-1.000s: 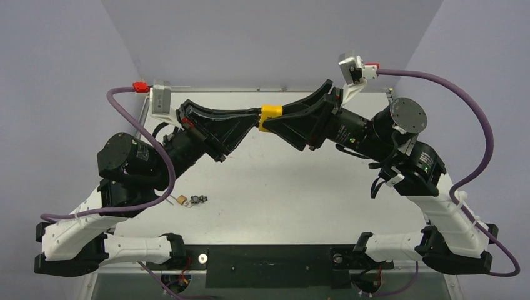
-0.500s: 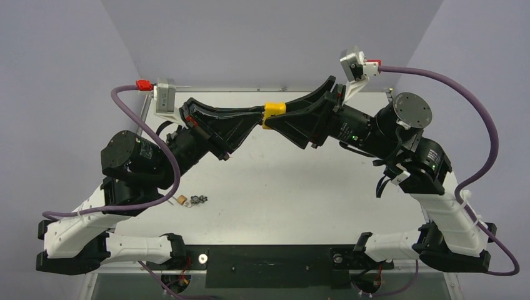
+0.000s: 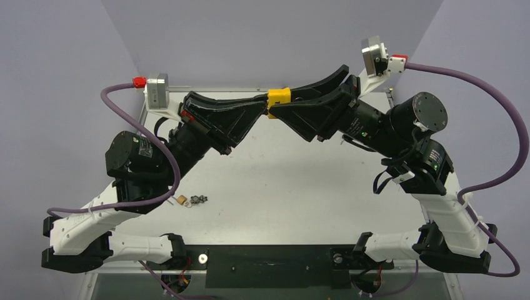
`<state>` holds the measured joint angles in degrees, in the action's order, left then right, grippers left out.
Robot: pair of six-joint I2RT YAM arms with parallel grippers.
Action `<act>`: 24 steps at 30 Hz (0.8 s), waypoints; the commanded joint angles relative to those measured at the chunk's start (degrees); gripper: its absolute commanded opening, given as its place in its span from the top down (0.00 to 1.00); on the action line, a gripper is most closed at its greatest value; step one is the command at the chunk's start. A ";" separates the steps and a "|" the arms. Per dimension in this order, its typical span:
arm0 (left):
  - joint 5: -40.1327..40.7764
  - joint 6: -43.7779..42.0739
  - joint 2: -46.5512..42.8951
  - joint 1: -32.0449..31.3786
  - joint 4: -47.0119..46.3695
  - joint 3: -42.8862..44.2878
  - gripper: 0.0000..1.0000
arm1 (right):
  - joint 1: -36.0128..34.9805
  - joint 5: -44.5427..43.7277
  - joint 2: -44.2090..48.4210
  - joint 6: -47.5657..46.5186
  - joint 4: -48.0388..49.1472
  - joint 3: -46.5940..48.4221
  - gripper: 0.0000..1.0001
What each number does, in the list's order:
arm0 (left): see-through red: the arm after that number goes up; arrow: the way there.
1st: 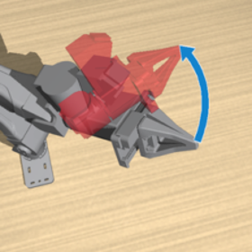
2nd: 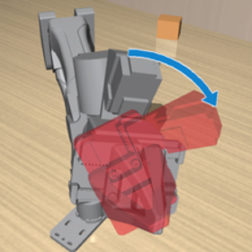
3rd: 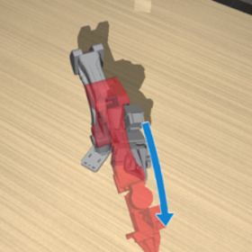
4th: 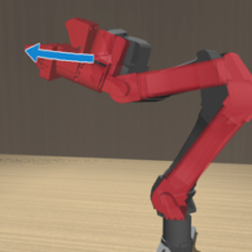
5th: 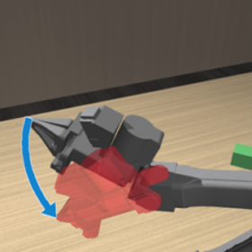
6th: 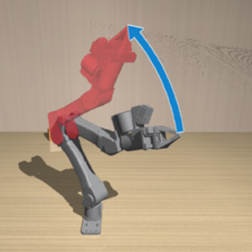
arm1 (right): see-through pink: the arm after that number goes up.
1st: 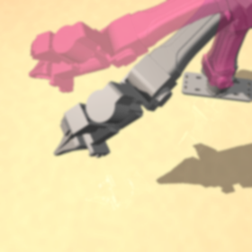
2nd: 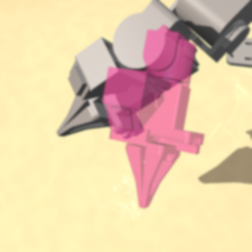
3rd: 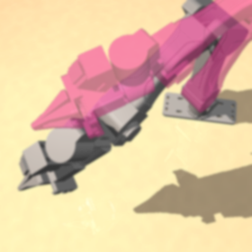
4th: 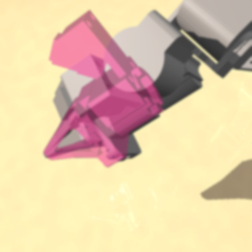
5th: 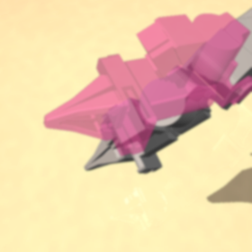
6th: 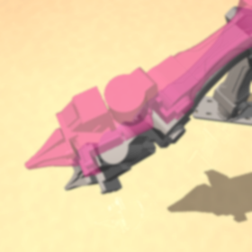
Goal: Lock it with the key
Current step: Lock the lock.
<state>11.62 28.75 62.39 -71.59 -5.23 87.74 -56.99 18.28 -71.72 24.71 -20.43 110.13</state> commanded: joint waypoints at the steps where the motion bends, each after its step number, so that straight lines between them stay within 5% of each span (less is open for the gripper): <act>1: -29.47 6.26 13.76 -6.69 15.04 -6.22 1.00 | -0.30 -2.60 -10.78 -1.85 0.09 -5.43 1.00; 10: -25.74 6.06 10.94 -4.71 18.52 -6.52 1.00 | 1.28 -2.94 -7.18 -1.95 0.64 -11.26 1.00; 16: -24.91 4.64 3.86 0.25 21.96 -10.59 0.99 | 8.26 1.94 0.51 2.41 7.58 -21.60 1.00; 24: -24.21 2.06 -0.20 3.78 26.41 -10.24 0.78 | 10.24 5.10 7.50 4.70 11.97 -31.59 1.00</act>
<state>9.58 30.30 58.65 -64.60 8.93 79.31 -46.83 25.69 -61.17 29.58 -12.64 83.61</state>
